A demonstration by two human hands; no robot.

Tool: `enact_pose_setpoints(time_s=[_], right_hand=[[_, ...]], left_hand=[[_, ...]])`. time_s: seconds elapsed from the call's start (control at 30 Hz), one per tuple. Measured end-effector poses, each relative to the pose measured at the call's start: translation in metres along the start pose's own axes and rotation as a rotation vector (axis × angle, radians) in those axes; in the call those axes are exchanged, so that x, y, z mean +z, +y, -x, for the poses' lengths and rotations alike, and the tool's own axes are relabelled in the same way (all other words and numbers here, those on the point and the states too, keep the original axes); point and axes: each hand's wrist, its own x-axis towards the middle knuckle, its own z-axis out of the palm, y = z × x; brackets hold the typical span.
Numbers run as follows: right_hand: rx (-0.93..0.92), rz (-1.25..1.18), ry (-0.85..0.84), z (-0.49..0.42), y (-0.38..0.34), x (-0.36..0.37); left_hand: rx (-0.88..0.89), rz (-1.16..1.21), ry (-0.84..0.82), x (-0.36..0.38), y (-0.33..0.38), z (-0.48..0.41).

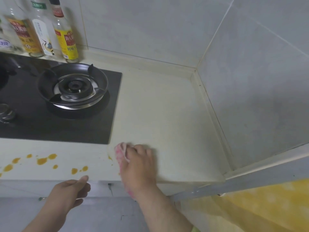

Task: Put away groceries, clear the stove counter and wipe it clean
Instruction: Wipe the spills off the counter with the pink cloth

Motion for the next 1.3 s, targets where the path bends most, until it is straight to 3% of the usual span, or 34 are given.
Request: enact_pose_setpoints(time_s=[0.2,0.47,0.6,0.9,1.1,1.3], right_hand=[[-0.025,-0.05,0.001,-0.004,0.005,-0.003],[0.161,0.077,0.045,-0.009,0.045,-0.023],[0.201,0.113,0.045,-0.005,0.019,-0.007],[-0.056,-0.077,-0.094,0.014,-0.102,0.025],[-0.099,-0.112,-0.16,0.008,-0.104,0.02],[0.063,-0.055,-0.08,-0.001,-0.077,0.008]], left_hand=[[0.001,-0.019,-0.019,-0.01,0.003,0.002],[0.107,-0.111,-0.047,-0.041,0.001,-0.002],[0.134,-0.135,-0.119,-0.063,-0.004,0.0],[0.115,-0.014,-0.084,-0.081,-0.011,-0.008],[0.111,-0.011,-0.105,-0.101,-0.011,-0.006],[0.149,-0.028,-0.088,-0.138,0.001,0.001]])
